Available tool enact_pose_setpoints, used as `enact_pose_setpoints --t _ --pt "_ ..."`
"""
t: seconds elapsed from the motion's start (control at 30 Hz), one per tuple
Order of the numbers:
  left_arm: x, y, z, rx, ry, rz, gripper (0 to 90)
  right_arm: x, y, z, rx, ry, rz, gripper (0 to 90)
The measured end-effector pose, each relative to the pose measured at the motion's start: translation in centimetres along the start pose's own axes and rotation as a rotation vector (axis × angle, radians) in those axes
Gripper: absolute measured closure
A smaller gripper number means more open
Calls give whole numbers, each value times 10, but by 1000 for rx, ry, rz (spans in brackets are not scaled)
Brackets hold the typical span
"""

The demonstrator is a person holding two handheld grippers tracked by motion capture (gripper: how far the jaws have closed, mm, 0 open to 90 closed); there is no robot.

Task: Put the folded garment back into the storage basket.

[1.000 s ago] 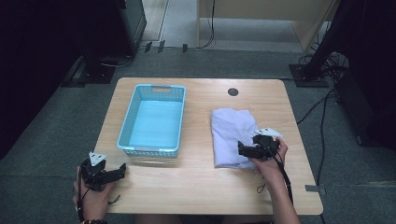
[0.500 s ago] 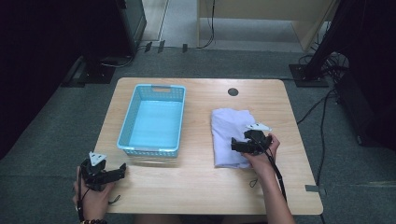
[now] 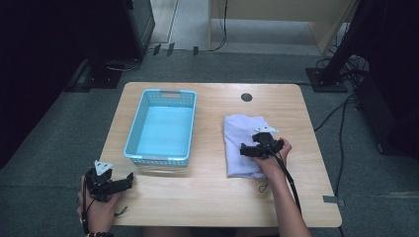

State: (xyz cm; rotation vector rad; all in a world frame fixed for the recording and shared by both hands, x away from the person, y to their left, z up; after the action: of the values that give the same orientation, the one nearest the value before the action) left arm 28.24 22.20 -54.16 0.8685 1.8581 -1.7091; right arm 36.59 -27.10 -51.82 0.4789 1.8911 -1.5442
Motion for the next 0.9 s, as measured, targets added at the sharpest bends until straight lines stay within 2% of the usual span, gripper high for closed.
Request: enact_pose_setpoints --t 0.17,0.47,0.9 --pt "0 0 0 0 -2 1 0 -5 4 -2 16 -5 -6 0" --pt "0 0 0 0 -2 1 0 -10 18 -2 19 39 -43 0" --pt "0 0 0 0 -2 1 0 -3 26 -11 5 20 -65 0"
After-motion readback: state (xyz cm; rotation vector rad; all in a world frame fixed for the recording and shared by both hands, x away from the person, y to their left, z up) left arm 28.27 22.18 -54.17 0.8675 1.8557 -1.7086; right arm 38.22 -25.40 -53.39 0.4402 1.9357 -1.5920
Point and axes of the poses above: each handheld gripper's, and its own axes: y roughly forward along the jaws, x roughly out of its underside, z roughly to its right, the point moved 3 cm from there along y, roughly forward along the jaws, and after that the axes turned 9 degrees about -x, right-handed, at the moved point
